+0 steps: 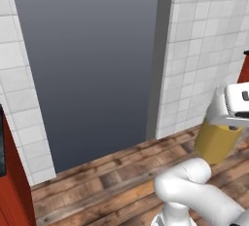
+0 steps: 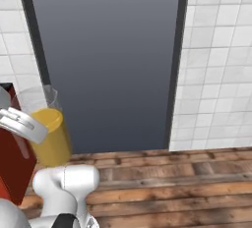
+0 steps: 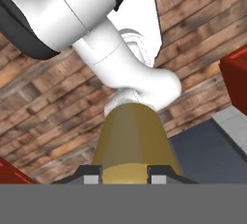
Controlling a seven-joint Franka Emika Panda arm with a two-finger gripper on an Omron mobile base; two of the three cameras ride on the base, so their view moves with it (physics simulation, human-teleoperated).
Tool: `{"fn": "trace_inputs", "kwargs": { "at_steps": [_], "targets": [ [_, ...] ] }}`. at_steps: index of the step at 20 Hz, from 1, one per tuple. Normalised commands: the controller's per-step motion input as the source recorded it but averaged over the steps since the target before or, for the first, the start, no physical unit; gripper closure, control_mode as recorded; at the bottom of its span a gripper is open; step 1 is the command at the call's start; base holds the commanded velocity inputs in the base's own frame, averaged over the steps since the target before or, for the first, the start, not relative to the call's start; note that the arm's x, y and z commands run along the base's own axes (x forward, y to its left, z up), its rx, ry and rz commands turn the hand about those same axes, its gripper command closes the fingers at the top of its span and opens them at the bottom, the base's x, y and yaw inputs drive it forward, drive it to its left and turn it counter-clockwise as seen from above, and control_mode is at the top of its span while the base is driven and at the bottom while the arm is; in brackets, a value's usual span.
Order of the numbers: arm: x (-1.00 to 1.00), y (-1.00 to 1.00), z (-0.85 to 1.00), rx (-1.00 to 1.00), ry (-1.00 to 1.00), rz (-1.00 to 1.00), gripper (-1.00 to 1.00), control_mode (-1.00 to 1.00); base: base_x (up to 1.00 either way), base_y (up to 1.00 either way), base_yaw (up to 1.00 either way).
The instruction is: There is a tray on the dining counter. Grab the cup, mug, and pitcher and place them on the tray. The pitcher may be placed next to the tray if it cannot fit the tray.
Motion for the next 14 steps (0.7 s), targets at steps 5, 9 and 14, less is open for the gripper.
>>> {"fn": "trace_inputs", "kwargs": {
  "at_steps": [5, 9, 14],
  "targets": [
    [0.01, -0.05, 0.98, 0.0, -0.19, 0.0, 1.0, -1.0, 0.0, 0.0, 0.0],
    [0.24, -0.14, 0.91, -0.02, -0.14, -0.03, 1.0, -1.0, 0.0, 0.0, 0.0],
    [0.23, -0.14, 0.19, -0.04, -0.01, -0.06, 1.0, -1.0, 0.0, 0.0, 0.0]
  ]
}}
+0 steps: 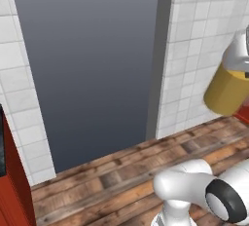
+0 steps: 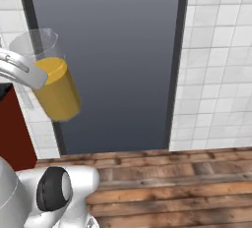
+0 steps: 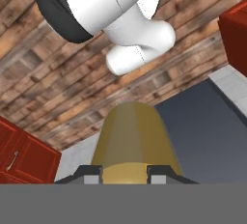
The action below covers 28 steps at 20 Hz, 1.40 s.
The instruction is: There is a tray on the dining counter. Grab the cup, mug, and pitcher and place them on the tray. The pitcher may be placed next to the tray if it cannot fit the tray.
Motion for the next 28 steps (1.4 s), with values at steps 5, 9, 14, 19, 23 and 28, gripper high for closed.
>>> {"fn": "trace_inputs", "kwargs": {
  "at_steps": [5, 9, 14, 19, 23, 28],
  "targets": [
    [0.02, -0.05, 0.0, 0.0, 0.0, -0.01, 1.0, 1.0, 0.21, -0.37, -0.04],
    [0.0, 0.0, 0.0, 0.0, 0.0, 0.0, 1.0, 1.0, 0.42, -1.0, -0.13],
    [0.0, 0.0, 0.0, 0.0, 0.0, 0.0, 1.0, 1.0, 0.5, -1.0, -0.19],
    [0.0, 0.0, 0.0, 0.0, 0.0, 0.0, 1.0, 1.0, 0.37, -1.0, -0.53],
    [0.0, 0.0, 0.0, 0.0, 0.0, 0.0, 1.0, 1.0, 0.18, -0.92, -0.77],
    [0.0, 0.0, 0.0, 0.0, 0.0, 0.0, 1.0, 1.0, 0.14, -0.83, -0.81]
  ]
}}
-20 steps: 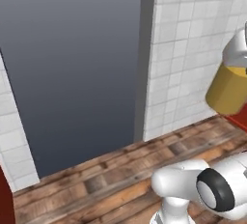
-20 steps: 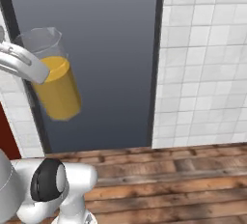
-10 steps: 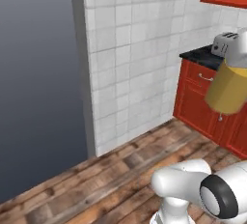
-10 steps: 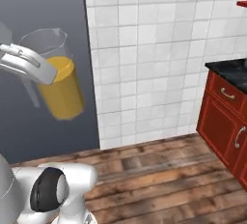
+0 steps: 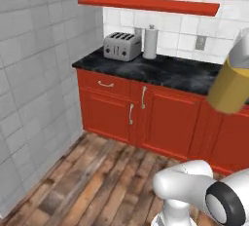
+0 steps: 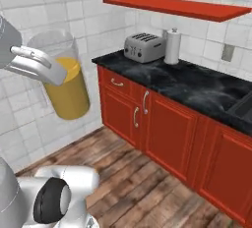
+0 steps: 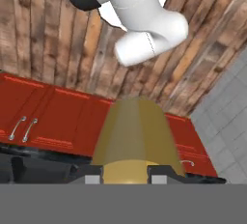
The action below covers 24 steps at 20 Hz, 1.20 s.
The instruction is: There is a tray on the dining counter. Grab the cup, mug, and pitcher and place them on the tray. The pitcher may be placed next to the tray if it cannot fit the tray.
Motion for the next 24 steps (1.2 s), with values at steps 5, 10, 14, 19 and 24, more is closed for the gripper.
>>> {"fn": "trace_inputs", "kwargs": {
  "at_steps": [5, 10, 14, 19, 24],
  "targets": [
    [0.0, 0.0, 0.0, 0.0, 0.0, 0.0, 1.0, 1.0, 0.12, -0.81, -0.82],
    [0.0, 0.0, 0.0, 0.0, 0.0, 0.0, 1.0, 1.0, 0.11, -0.82, -0.82],
    [0.0, 0.0, 0.0, 0.0, 0.0, 0.0, 1.0, 1.0, 0.1, -0.83, -0.82],
    [0.0, 0.0, 0.0, 0.0, 0.0, 0.0, 1.0, 1.0, 0.11, -0.84, -0.81],
    [0.0, 0.0, 0.0, 0.0, 0.0, 0.0, 1.0, 1.0, 0.18, -0.8, -0.79]
  ]
}}
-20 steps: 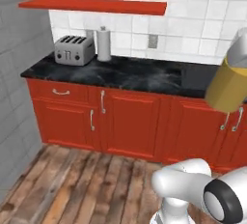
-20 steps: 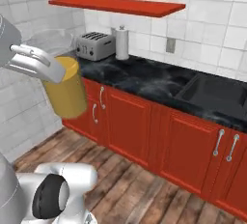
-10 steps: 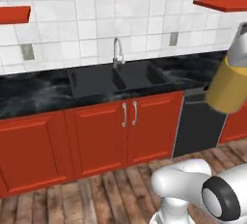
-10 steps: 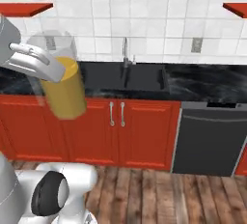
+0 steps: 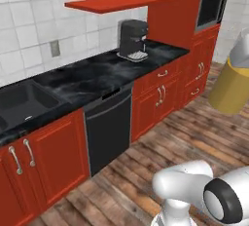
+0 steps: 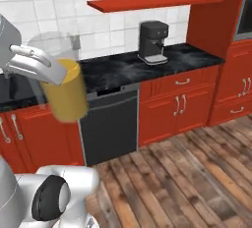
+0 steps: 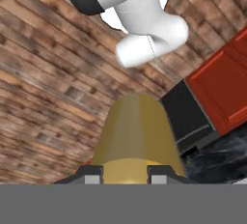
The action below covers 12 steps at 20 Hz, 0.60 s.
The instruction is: There is a tray on the dining counter. Grab the cup, mug, and pitcher and place them on the tray. The pitcher may be placed next to the tray if it cannot fit the tray.
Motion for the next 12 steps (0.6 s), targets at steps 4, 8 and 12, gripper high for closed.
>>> {"fn": "trace_inputs", "kwargs": {
  "at_steps": [4, 8, 12],
  "targets": [
    [0.0, 0.0, 0.0, 0.0, 0.0, 0.0, 1.0, 1.0, 0.34, -0.65, -0.76],
    [0.0, 0.0, 0.0, 0.0, 0.0, 0.0, 1.0, 1.0, 0.49, -0.47, -0.73],
    [0.0, 0.0, 0.0, 0.0, 0.0, 0.0, 1.0, 1.0, 0.69, -0.28, -0.69]
  ]
}}
